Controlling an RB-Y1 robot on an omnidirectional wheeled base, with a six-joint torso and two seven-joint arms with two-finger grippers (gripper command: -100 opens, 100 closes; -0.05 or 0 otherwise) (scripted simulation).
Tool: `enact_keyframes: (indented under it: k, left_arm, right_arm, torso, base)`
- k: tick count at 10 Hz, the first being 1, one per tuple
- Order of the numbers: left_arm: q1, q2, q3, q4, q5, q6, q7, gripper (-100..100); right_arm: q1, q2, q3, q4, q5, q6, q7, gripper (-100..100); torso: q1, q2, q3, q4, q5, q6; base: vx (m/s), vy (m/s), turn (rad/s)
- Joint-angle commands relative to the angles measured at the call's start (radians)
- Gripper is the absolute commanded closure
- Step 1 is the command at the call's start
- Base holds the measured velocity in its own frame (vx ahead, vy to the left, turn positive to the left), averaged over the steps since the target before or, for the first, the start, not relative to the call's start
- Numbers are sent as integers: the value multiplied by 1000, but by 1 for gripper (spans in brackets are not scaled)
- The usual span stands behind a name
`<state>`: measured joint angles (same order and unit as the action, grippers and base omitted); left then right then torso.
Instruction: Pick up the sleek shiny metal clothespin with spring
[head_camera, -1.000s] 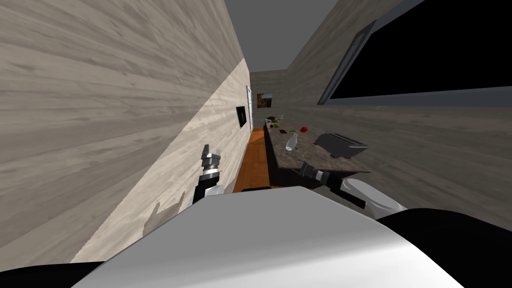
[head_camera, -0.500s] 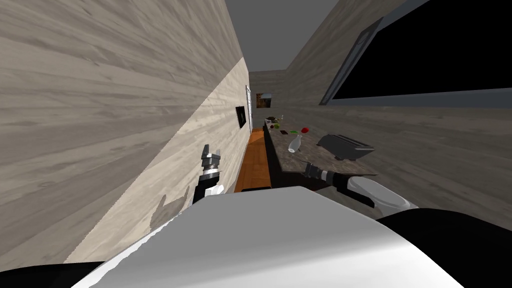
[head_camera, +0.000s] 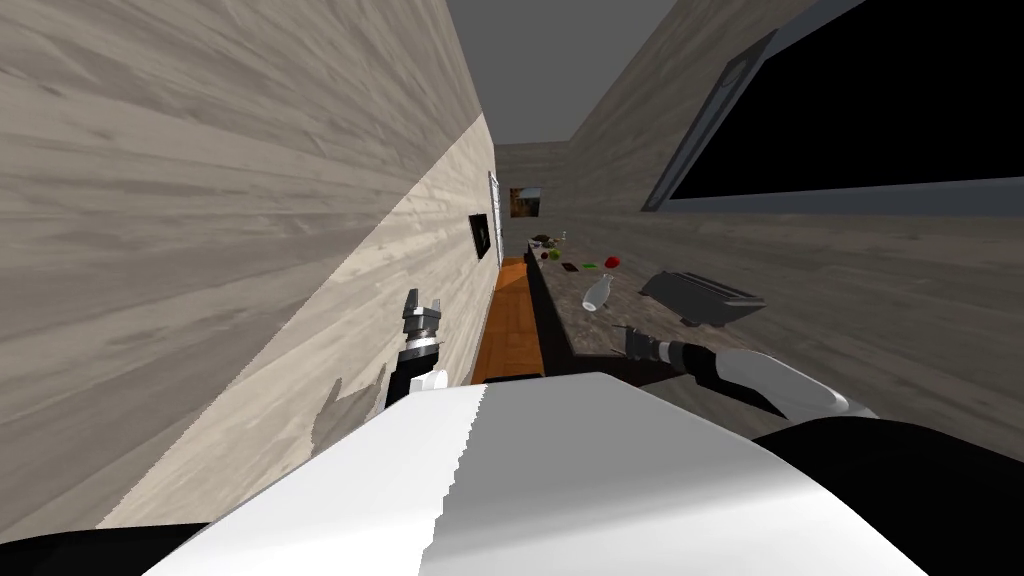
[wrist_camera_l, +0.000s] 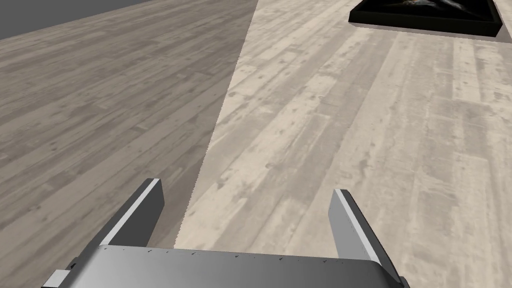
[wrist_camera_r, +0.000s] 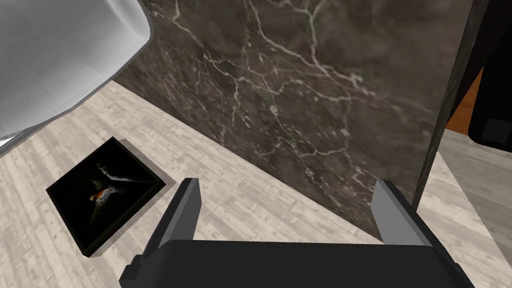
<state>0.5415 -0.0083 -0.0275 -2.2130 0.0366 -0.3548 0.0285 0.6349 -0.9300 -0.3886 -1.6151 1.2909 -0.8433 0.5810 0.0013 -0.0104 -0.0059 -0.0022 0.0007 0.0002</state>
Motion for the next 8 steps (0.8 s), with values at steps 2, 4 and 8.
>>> enact_keyframes:
  k: [2,4,8]
  left_arm:
    - [0,0,0,0,0,0,0,0]
    - [0,0,0,0,0,0,0,0]
    - [0,0,0,0,0,0,0,0]
  right_arm:
    - [-7,-39,-29,58,74,-48,32,-100]
    - [-5,-64,-49,89,129,-78,50,-100]
    - [4,-106,-79,148,230,-138,82,-100]
  torso:
    - [-2,1,0,0,0,0]
    - [-4,0,0,0,-1,0]
    - [-4,0,0,0,-1,0]
  base:
    - [156,9,-58]
    - [160,15,-33]
    - [172,12,-47]
